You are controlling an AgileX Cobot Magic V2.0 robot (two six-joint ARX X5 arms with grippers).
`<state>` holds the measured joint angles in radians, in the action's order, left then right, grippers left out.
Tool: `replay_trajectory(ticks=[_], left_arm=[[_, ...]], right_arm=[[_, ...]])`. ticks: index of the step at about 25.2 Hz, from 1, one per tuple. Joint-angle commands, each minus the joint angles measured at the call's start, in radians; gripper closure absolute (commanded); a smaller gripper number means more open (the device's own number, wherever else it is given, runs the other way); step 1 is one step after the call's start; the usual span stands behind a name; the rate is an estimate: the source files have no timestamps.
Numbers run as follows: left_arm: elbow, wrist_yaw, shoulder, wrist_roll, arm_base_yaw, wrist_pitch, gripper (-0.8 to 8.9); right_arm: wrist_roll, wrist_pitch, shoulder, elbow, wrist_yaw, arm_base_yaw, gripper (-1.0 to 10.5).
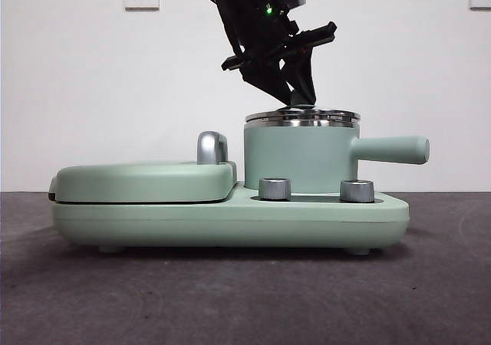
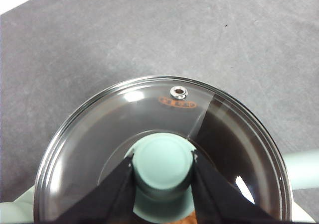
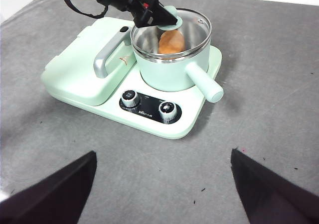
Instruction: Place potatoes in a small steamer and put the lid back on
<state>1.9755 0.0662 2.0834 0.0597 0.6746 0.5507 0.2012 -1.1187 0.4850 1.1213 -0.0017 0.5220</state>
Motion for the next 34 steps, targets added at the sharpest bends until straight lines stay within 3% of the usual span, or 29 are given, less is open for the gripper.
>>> replay_trajectory(ticks=[1, 12, 25, 27, 30, 34], left_arm=[[0.037, 0.000, 0.022, 0.004, 0.008, -0.020, 8.06], [0.037, 0.000, 0.043, 0.008, 0.008, -0.008, 8.06], [0.037, -0.017, 0.070, 0.026, 0.026, 0.111, 7.96], [0.038, -0.017, 0.070, 0.021, 0.026, 0.107, 6.91], [0.048, -0.017, 0.069, -0.001, 0.024, 0.107, 4.56], [0.098, -0.017, 0.067, -0.035, 0.024, 0.119, 4.02]], right_arm=[[0.016, 0.005, 0.003, 0.010, 0.003, 0.006, 5.2], [0.024, 0.004, 0.003, 0.010, 0.007, 0.006, 5.2], [0.026, 0.019, 0.003, 0.010, 0.033, 0.006, 5.2], [0.026, 0.019, 0.003, 0.010, 0.037, 0.006, 5.2], [0.027, 0.019, 0.003, 0.010, 0.036, 0.006, 5.2], [0.027, 0.018, 0.003, 0.010, 0.036, 0.006, 5.2]])
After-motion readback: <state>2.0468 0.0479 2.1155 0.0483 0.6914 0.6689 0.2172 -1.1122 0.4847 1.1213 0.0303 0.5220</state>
